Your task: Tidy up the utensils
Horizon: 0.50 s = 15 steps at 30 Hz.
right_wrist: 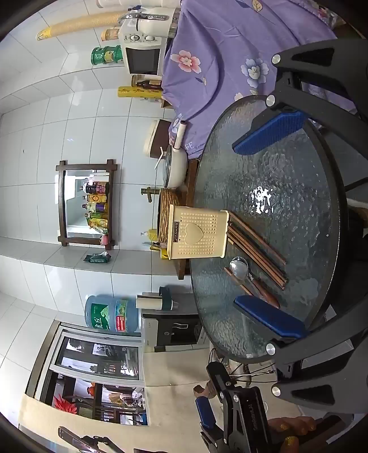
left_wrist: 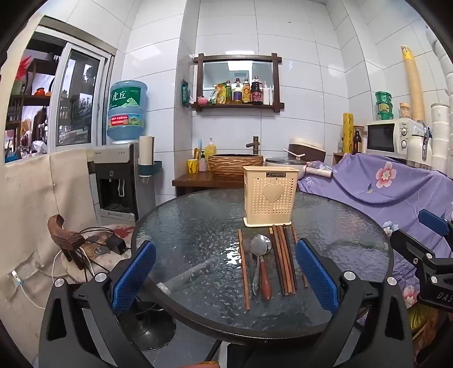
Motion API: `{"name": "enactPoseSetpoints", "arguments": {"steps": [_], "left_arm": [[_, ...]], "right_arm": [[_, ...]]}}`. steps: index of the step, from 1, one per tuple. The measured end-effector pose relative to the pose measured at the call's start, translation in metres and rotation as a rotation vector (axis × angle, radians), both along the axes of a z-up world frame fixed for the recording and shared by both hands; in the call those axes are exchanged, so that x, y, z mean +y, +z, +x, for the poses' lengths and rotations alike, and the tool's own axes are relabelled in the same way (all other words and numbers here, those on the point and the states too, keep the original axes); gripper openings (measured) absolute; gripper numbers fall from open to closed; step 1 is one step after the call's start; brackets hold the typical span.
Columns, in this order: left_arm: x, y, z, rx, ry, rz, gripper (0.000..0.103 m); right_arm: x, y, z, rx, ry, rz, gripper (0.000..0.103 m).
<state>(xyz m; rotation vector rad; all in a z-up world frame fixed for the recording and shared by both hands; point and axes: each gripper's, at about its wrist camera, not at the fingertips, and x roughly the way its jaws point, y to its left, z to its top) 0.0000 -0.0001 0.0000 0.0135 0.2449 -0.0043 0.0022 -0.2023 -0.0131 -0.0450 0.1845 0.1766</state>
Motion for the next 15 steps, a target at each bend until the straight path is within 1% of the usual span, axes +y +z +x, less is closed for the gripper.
{"name": "enactPoseSetpoints", "arguments": {"steps": [3,4,9,10,11,15], "left_arm": [[-0.001,0.0,-0.002,-0.009,0.001,0.003,0.097],[0.005,-0.006,-0.001,-0.009,0.007,0.001,0.097],[0.006,-0.012,-0.006,-0.014,0.006,0.001,0.097],[0.006,-0.007,0.003,0.008,0.017,-0.008,0.097],[0.006,-0.004,0.003,0.01,0.017,-0.01,0.097],[0.006,-0.002,0.003,0.01,0.018,-0.012,0.097]], "right_arm": [[0.0,0.0,-0.001,-0.003,0.003,0.001,0.098],[0.001,0.0,0.001,0.001,0.001,-0.003,0.098],[0.0,0.0,0.005,0.001,0.002,-0.002,0.098],[0.0,0.0,0.006,0.001,0.003,-0.002,0.098],[0.003,-0.001,0.0,-0.002,0.003,-0.003,0.098],[0.003,-0.002,0.0,0.001,0.006,-0.005,0.098]]}}
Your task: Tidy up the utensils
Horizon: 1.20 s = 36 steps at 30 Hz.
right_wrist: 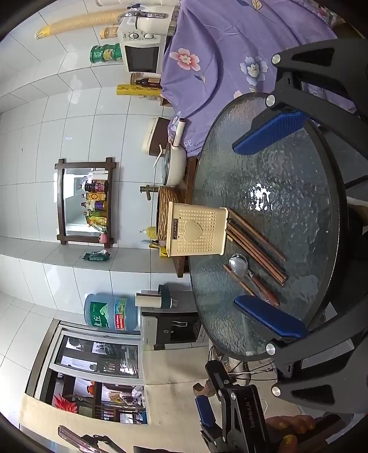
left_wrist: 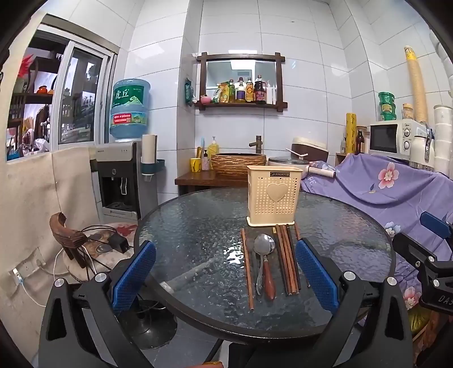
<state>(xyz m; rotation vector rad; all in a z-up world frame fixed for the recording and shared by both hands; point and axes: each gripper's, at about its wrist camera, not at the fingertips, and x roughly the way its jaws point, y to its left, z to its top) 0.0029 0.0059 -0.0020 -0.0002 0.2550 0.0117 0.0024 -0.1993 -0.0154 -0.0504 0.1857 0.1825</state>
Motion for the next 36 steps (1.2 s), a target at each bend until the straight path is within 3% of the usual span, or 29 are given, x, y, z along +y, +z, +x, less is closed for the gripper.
{"name": "enactPoseSetpoints", "arguments": {"steps": [36], "left_arm": [[0.0003,-0.0008,0.0007,0.016,-0.003,-0.004,0.097]], "right_arm": [[0.0048,-0.0048,0.0051,0.012,0.014,-0.002,0.098]]}}
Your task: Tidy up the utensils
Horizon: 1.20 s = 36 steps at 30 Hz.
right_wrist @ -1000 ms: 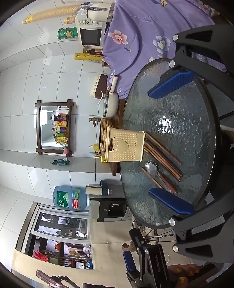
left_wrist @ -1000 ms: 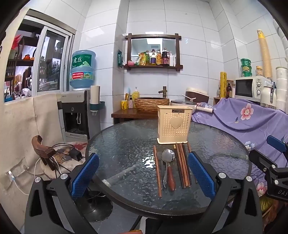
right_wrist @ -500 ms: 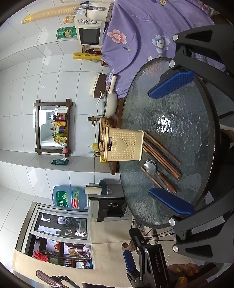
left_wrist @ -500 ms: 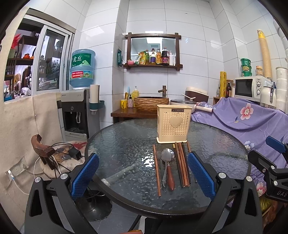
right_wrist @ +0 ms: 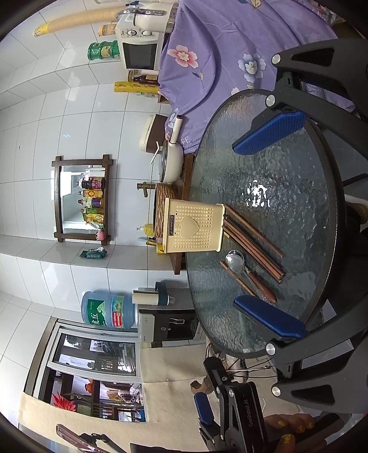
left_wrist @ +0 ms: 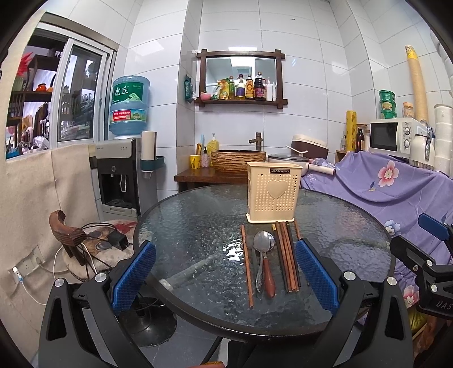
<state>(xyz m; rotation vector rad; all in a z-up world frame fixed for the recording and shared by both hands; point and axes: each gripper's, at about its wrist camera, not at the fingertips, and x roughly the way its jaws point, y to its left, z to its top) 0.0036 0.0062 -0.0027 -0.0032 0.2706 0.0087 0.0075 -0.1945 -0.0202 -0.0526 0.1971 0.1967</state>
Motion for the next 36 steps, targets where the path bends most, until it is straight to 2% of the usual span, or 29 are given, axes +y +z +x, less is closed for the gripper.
{"name": "enactPoseSetpoints", "arguments": {"steps": [36], "left_arm": [[0.0003,-0.0018,0.0024,0.018,-0.001,-0.003,0.097]], "right_arm": [[0.0051,-0.0083,0.001,0.016,0.012,0.0,0.098]]}}
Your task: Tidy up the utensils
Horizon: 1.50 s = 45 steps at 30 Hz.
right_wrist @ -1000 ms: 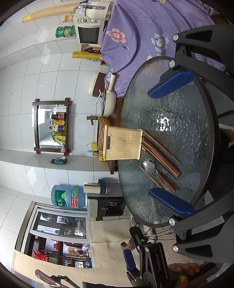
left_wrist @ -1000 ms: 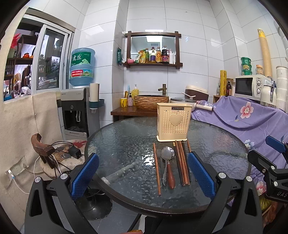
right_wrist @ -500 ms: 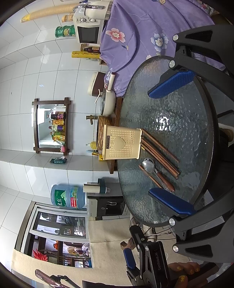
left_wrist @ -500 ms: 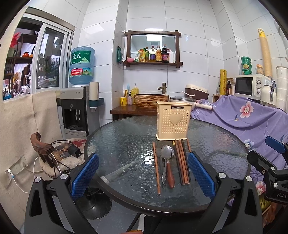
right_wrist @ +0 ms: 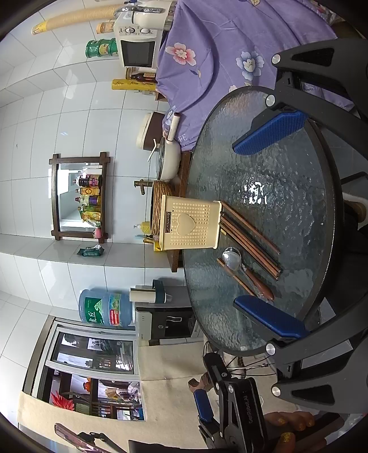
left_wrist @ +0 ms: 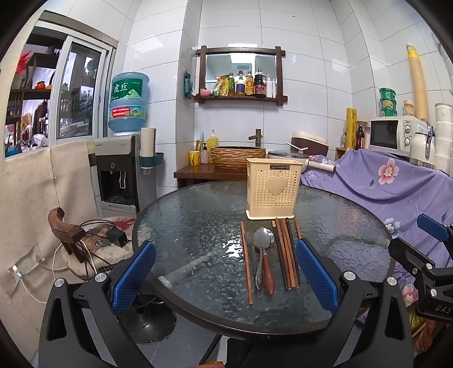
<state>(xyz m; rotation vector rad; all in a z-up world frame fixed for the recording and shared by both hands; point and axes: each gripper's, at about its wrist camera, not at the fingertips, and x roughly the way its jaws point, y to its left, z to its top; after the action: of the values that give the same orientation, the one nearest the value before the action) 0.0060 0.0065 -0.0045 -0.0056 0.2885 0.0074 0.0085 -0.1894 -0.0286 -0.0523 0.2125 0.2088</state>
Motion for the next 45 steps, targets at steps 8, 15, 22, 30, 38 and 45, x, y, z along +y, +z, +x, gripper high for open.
{"name": "enactPoseSetpoints", "arguments": {"steps": [8,15,22,30,38,45], "left_arm": [[0.002,-0.002,0.001,0.01,0.001,-0.006,0.097],[0.003,-0.003,0.002,0.012,0.004,-0.009,0.097],[0.007,-0.014,0.026,0.092,0.002,0.038,0.097],[0.02,-0.034,0.095,0.278,-0.042,0.03,0.097],[0.006,-0.051,0.147,0.409,-0.109,0.095,0.081],[0.003,-0.056,0.179,0.477,-0.158,0.079,0.075]], "right_arm": [[0.001,0.0,0.001,0.005,-0.005,-0.001,0.098],[0.0,0.001,0.004,0.013,-0.003,-0.005,0.098],[0.004,-0.003,0.032,0.08,-0.042,-0.058,0.098],[-0.008,-0.021,0.111,0.311,-0.049,-0.039,0.098],[-0.011,-0.033,0.179,0.494,0.017,-0.004,0.078],[0.003,-0.043,0.224,0.596,0.055,-0.001,0.061]]}}
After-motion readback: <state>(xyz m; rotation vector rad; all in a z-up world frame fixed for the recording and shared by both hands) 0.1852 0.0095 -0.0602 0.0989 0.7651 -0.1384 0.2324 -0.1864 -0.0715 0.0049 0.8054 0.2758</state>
